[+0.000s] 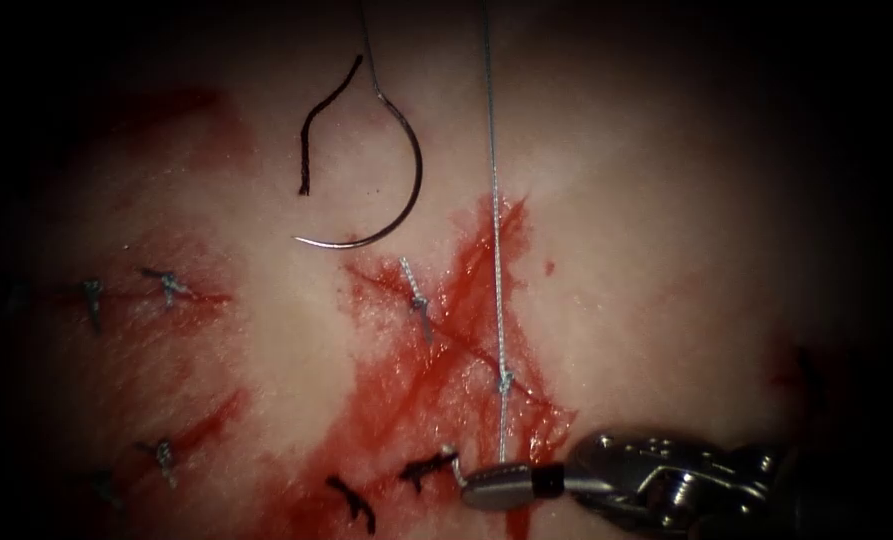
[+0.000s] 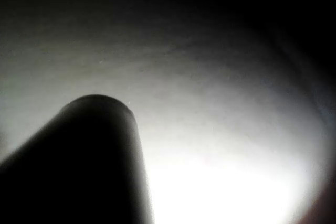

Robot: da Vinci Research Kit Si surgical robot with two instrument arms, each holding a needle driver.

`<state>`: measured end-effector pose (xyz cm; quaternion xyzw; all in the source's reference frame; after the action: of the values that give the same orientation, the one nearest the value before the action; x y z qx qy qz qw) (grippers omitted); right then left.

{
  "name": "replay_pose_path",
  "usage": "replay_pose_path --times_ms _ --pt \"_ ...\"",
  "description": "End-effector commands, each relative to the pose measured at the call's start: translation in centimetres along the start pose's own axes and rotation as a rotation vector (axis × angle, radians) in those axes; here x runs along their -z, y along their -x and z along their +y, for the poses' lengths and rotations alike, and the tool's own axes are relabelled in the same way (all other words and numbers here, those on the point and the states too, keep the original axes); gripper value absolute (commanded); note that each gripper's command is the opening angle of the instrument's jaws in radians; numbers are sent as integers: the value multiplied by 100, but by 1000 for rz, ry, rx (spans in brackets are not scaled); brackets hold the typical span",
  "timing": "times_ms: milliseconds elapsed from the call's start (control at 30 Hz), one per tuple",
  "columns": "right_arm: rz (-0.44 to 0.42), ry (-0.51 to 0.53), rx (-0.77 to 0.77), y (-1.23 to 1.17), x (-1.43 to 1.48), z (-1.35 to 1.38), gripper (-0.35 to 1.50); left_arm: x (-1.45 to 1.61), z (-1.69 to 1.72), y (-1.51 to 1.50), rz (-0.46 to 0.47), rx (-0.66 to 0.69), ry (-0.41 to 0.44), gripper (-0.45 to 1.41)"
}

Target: Wound Closure

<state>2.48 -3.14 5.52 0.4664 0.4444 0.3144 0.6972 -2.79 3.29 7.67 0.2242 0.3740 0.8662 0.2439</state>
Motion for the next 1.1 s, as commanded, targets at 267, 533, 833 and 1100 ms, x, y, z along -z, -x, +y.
replay_pose_path --times_ms 267,533,833,1100 --pt "-26 -53 -14 1 -15 -6 -35 6 9 -60 -160 -211 73 -45" --pt "-58 -96 -12 7 -22 -16 -35 5 -15 -75 -186 -244 99 -45" --pt "-73 -128 -42 13 -27 -24 -35 4 -24 -83 -166 -258 74 -45" --pt "-93 -150 -56 19 -31 -26 -35 2 -46 -101 -131 -196 39 -45"
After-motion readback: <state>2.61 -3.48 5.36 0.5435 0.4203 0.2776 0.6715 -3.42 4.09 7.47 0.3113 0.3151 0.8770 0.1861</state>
